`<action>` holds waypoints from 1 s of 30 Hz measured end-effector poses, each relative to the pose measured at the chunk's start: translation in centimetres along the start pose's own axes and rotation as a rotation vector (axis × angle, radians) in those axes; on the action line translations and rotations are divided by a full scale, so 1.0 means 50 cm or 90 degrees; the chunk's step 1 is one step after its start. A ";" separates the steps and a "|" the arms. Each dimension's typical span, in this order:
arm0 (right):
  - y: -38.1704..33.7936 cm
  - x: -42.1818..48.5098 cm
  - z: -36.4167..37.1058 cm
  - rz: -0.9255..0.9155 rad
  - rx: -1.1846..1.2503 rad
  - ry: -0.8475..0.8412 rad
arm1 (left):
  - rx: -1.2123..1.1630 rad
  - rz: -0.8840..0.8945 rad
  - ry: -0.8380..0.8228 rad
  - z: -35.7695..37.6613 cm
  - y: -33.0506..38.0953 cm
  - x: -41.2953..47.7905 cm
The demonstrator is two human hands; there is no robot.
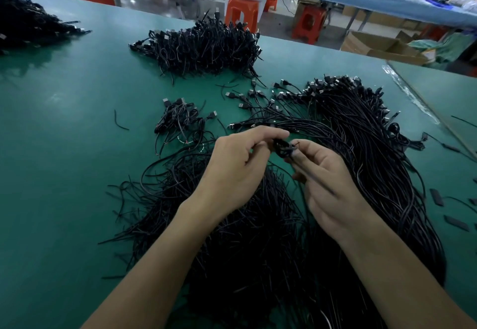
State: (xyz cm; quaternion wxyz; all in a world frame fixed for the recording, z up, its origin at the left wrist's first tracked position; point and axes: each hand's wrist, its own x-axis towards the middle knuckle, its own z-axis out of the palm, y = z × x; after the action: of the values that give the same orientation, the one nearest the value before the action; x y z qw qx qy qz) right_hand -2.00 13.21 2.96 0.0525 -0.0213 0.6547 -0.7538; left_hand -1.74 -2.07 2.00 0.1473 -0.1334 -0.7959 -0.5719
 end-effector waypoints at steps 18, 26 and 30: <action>-0.011 0.005 -0.021 -0.016 -0.043 0.022 | 0.178 0.201 0.076 0.023 -0.003 -0.005; -0.021 0.008 -0.022 -0.187 -0.247 0.064 | 0.089 0.106 -0.038 0.026 0.005 -0.011; -0.014 0.001 -0.010 -0.191 -0.282 0.052 | -0.056 -0.010 -0.064 0.014 0.006 -0.007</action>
State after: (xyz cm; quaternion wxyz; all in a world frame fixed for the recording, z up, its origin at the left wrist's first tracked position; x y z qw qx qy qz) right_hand -2.15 13.77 3.58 -0.0917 -0.0987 0.7945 -0.5921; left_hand -1.38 -1.35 1.93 0.0964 -0.1624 -0.7773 -0.6002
